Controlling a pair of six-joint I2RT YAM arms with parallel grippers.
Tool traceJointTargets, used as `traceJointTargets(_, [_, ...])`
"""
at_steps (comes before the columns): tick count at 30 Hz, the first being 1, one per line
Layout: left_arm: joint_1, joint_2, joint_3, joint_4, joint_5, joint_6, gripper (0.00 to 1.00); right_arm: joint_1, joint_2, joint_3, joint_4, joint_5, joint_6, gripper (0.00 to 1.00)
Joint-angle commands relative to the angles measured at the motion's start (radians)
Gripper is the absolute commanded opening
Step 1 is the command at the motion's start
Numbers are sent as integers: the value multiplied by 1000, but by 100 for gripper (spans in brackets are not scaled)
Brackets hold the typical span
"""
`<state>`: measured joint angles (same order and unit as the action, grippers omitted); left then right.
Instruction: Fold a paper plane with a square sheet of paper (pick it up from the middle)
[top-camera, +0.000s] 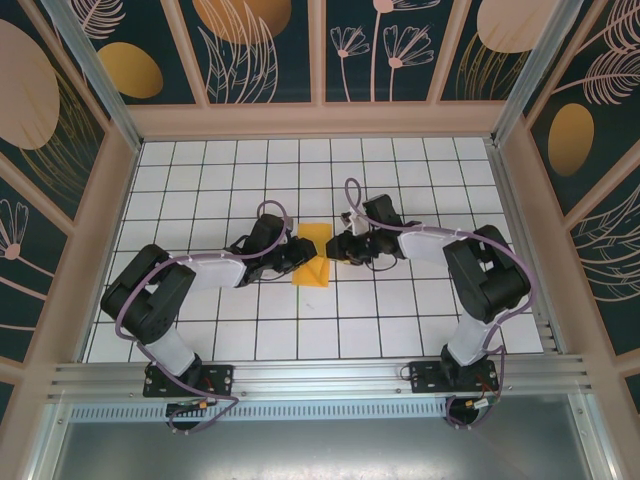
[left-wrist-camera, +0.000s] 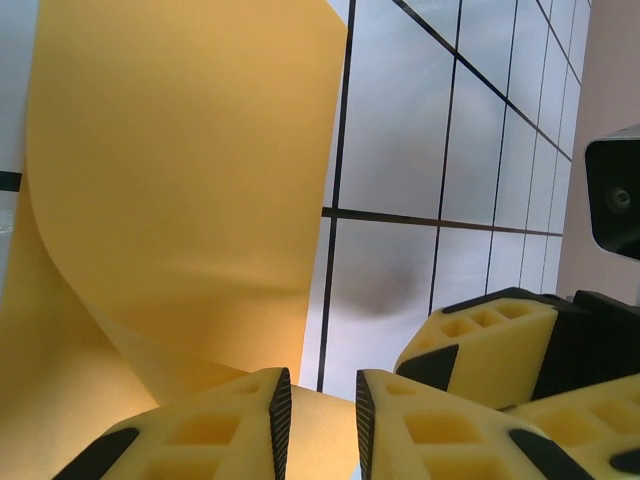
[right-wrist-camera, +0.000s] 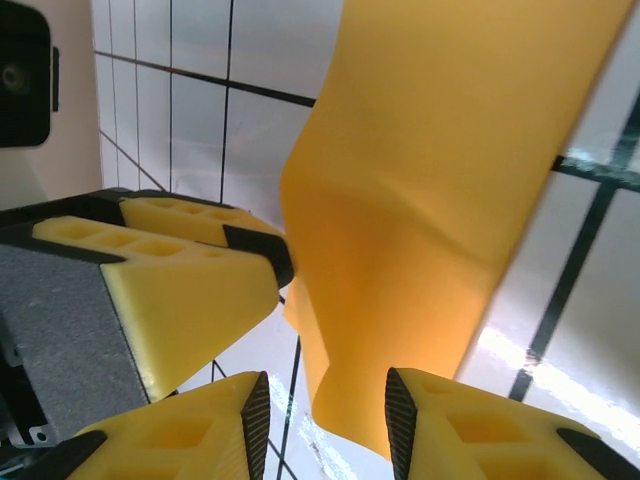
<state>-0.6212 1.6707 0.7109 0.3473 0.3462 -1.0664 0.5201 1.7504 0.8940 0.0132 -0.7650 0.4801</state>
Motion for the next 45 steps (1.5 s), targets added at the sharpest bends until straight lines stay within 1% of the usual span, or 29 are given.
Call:
traceJointTargets(1, [-4,12,16,-2,-13,20,28,18,29,13,28,-37,-19,38])
traceJointTargets(19, [-3,4,16,7,-4,17,26,21,102,15,120,-65,12,27])
traceJointTargets(21, [-4,2,16,7,-3,17,27,21,102,14,123,-61,12,24])
traceJointTargets(25, [-4,-3,16,8,-3,16,27,21,100,18,105,-5,4,12])
traceJointTargets(27, [-4,-8,13,13,1,16,28,22,99,23,84,24,-14,8])
traceJointTargets(31, [-3,-17,-6,88,40,11,34,21,109,38,36,100,-48,7])
traceJointTargets(34, [-4,-16,-13,119,60,7,35,21,118,43,22,133,-60,8])
traceJointTargets(45, [-4,30,-1,118,75,7,33,20,132,66,5,166,-75,8])
